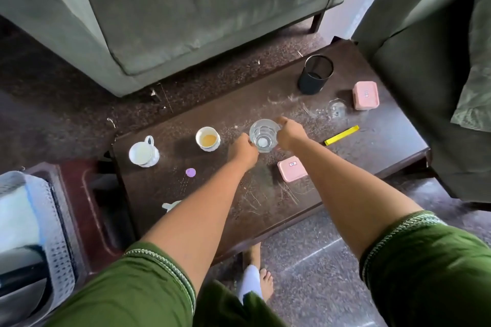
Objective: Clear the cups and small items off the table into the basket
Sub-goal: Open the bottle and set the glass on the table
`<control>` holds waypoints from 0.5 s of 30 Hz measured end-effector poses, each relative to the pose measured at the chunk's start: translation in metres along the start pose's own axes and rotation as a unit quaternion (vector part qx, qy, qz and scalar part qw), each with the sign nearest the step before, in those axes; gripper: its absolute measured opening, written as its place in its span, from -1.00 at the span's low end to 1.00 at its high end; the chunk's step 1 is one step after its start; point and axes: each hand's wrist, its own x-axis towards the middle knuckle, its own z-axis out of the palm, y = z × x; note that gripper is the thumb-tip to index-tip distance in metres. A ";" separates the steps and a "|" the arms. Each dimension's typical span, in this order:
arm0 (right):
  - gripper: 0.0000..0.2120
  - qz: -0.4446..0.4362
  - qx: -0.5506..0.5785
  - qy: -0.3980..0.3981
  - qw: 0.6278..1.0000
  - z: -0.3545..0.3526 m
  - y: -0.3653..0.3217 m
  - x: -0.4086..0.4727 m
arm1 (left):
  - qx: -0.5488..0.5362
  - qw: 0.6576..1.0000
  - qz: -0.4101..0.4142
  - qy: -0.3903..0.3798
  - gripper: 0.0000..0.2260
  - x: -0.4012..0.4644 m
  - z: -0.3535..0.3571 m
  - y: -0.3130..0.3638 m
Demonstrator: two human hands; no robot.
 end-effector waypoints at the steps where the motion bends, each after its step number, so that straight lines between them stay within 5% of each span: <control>1: -0.43 -0.001 -0.002 0.000 1.000 0.003 0.000 0.003 | 0.008 1.000 0.003 0.003 -0.85 0.001 -0.002 0.000; 15: -0.40 -0.007 0.005 0.006 1.000 0.021 0.011 0.016 | 0.037 0.999 0.007 -0.019 -0.73 0.011 0.008 -0.011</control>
